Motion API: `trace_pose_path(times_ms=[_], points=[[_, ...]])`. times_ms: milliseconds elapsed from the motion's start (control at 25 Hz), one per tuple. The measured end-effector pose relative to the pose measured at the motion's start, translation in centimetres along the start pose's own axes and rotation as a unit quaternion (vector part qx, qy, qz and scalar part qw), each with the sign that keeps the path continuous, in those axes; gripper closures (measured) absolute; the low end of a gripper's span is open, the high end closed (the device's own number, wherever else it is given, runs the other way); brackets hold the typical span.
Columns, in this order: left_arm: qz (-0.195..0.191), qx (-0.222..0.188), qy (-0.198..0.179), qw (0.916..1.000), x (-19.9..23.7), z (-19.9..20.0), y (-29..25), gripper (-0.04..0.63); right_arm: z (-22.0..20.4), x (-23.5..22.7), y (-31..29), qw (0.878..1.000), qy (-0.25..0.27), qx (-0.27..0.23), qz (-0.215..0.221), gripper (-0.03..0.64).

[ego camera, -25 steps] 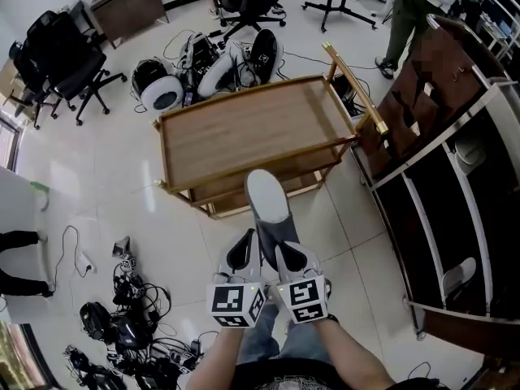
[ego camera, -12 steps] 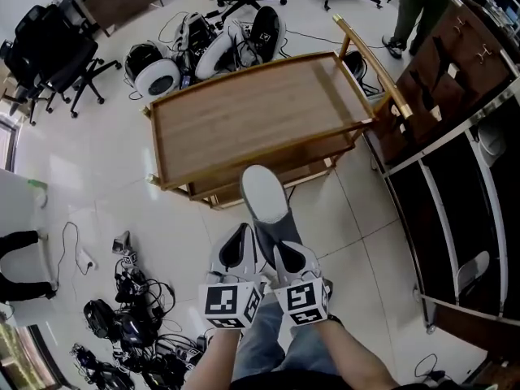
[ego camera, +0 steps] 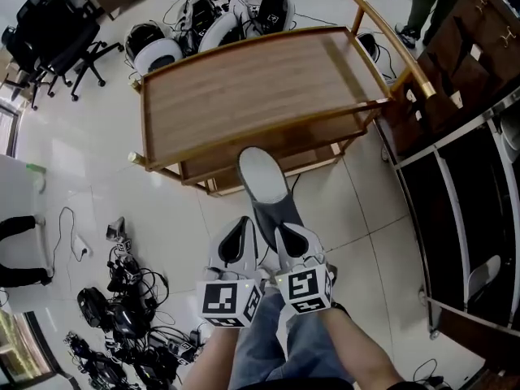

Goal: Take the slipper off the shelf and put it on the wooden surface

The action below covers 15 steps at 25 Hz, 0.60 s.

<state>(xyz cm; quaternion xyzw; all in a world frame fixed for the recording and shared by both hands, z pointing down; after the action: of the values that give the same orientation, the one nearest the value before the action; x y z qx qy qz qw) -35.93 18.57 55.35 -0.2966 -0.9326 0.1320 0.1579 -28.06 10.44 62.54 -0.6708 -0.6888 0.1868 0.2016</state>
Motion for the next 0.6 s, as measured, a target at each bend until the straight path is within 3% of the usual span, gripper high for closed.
trace_pose_path(times_ms=[600], points=[[0.018, -0.040, -0.015, 0.9989, 5.2, -4.8, -6.9, 0.589, -2.2, -3.0, -13.6, 0.999, 0.018, -0.033, -0.021, 0.604]])
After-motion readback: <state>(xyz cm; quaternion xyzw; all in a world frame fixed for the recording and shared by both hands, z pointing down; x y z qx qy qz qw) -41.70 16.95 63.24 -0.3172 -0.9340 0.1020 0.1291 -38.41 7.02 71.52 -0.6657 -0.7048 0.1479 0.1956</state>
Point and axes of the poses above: the fingertips, and each gripper's own axes: y backward along the fingers, x to its left, z out of its top, the point moved 6 cm from there along y, backward along the fingers, and after that the axes turned 2 degrees about z, right-handed, at the moved point
